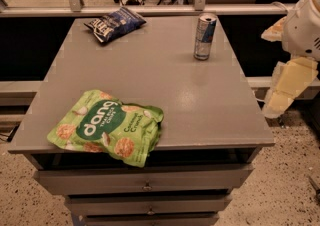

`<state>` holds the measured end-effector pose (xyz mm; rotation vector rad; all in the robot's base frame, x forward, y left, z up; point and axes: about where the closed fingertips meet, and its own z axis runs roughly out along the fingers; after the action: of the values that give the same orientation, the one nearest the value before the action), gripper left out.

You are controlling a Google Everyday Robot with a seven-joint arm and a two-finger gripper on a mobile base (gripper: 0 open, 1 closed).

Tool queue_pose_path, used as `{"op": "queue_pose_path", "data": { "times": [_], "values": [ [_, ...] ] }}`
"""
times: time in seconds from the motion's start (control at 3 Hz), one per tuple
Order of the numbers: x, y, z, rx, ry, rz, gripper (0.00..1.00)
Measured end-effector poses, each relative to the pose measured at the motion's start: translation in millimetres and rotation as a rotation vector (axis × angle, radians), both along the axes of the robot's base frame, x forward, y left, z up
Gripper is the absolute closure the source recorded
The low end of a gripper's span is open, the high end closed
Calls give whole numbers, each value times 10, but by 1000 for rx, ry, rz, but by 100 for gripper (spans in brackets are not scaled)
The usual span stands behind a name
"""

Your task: Pick redbull can

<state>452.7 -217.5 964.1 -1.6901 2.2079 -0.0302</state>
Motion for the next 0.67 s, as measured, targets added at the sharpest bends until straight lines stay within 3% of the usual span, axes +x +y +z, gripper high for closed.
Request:
{"op": "queue_pose_path", "data": {
  "times": [0.67],
  "values": [
    [1164,-235,-445,250,-71,-110,0]
  ]
}}
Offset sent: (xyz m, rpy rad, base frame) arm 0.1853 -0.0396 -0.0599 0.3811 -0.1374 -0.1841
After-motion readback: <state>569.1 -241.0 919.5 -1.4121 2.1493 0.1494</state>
